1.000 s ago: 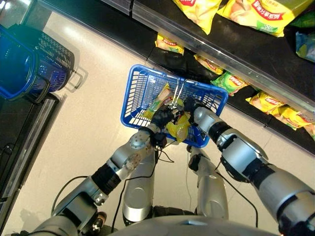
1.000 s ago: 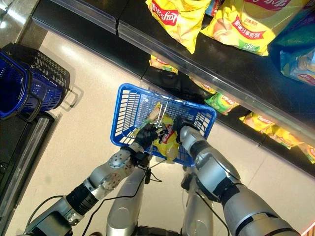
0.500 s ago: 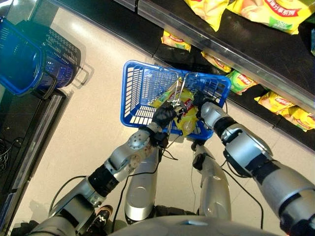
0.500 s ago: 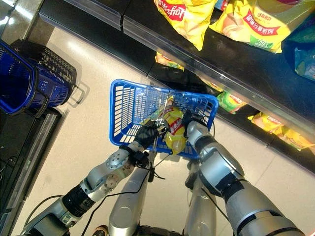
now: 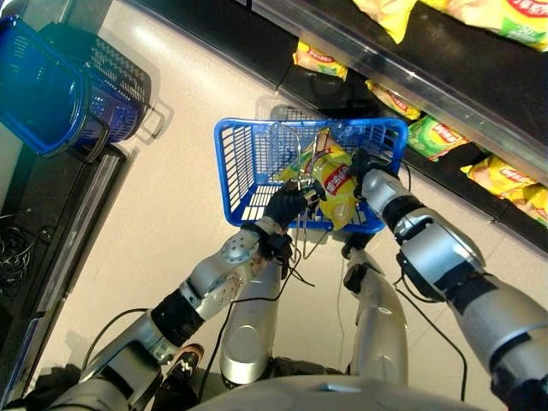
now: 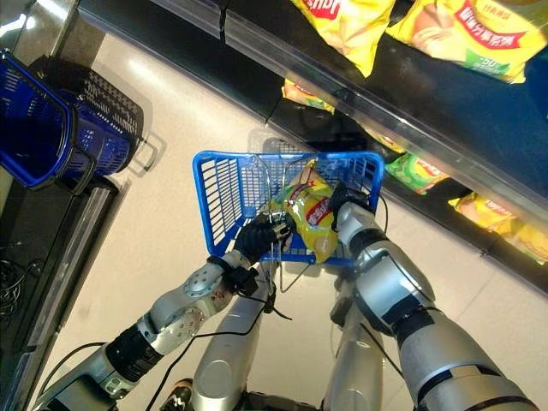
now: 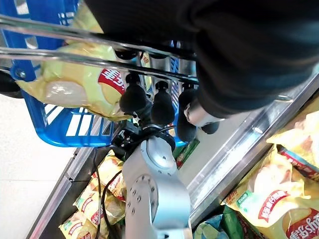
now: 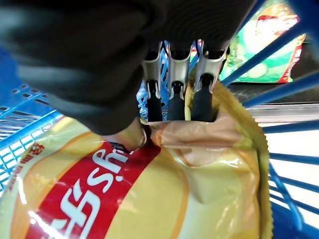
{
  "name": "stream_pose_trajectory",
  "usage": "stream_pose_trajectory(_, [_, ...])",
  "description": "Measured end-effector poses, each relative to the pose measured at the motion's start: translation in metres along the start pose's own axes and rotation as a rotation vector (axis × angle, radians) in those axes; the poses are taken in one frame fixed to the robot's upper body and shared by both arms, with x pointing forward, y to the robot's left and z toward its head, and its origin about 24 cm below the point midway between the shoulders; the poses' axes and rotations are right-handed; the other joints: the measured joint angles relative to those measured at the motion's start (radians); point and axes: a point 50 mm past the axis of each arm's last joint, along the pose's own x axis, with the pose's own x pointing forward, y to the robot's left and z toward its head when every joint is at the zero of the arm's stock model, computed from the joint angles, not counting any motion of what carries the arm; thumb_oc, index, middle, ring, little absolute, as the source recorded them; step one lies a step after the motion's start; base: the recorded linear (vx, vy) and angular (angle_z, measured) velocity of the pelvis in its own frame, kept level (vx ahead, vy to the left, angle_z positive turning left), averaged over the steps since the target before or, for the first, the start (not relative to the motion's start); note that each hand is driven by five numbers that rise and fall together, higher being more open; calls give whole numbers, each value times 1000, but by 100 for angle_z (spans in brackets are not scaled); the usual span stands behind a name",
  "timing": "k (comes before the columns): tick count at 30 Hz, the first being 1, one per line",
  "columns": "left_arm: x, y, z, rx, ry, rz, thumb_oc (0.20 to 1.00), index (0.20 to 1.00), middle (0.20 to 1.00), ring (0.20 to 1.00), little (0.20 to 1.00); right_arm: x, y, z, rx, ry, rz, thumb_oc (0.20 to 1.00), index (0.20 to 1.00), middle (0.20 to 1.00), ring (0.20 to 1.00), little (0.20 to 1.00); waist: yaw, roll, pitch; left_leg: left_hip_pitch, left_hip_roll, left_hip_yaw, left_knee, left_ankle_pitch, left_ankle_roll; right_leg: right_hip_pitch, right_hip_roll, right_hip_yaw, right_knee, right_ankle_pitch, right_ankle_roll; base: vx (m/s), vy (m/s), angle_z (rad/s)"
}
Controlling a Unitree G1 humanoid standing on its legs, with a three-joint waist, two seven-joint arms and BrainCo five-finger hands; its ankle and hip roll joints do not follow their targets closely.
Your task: Pick up the snacks into the basket
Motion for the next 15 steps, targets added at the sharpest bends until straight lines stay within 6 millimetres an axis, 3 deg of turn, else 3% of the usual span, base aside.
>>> stream_pose_trajectory(9, [1,-1,1,-23,0,-11,200,200,200,200,200,2,-14,3,75,13,-34,200,200,200,200,200,13,1,0,-40,-8,-3,16,1,1,-45,-13,1,34,-10,0,0,2,1])
stream_pose_trajectory(10, [1,-1,1,-22,0,-11,200,200,200,200,200,2,-14,3,83,15,-34,1000,1000,1000,1000,1000,13,1,0,-41,-10,-4,16,2,2,-48,-17,0,39,-12,0,0,0,0])
stream_pose_trajectory(15, [0,-1,0,-27,2,-11,200,200,200,200,200,2,-14,3,114,22,-28,1000,1000,1000,1000,1000,13,1,0,-41,-12,-5,18,3,4,-48,-20,1,43,-12,1,0,0,0])
